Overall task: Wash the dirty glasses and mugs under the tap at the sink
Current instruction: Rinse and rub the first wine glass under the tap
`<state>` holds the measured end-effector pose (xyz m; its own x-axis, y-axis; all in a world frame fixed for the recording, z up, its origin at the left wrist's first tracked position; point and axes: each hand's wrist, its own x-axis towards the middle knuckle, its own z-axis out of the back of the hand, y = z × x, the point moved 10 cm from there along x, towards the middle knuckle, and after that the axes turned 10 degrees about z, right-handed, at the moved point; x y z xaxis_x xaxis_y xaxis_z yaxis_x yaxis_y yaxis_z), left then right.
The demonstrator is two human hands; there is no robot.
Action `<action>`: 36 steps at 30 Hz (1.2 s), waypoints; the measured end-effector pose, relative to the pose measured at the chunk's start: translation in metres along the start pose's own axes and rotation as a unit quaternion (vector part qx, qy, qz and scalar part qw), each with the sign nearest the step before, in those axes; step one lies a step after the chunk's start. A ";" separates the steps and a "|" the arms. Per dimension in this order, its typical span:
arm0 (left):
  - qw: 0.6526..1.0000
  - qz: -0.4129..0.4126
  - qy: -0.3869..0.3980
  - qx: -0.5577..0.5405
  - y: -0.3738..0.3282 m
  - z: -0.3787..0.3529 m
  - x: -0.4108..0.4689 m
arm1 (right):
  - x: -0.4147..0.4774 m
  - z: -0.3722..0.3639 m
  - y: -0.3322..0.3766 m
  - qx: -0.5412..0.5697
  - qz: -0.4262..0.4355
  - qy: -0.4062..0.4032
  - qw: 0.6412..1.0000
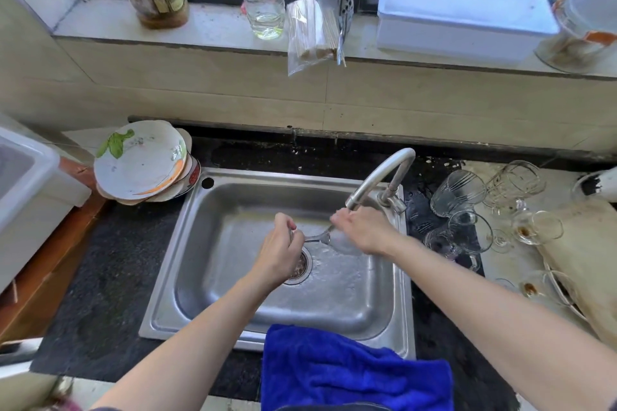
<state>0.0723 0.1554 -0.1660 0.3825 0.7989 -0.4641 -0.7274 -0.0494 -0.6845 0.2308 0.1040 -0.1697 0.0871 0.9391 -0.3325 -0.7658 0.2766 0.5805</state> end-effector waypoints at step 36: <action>0.726 0.323 0.197 -0.575 -0.020 -0.135 0.016 | -0.111 0.057 -0.005 0.008 0.079 -0.279 0.957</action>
<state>0.1696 0.0886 -0.2361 0.4715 0.1654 -0.8662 0.0431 -0.9854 -0.1647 0.2619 0.0096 -0.0932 0.3014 0.9308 0.2069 -0.7876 0.1208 0.6042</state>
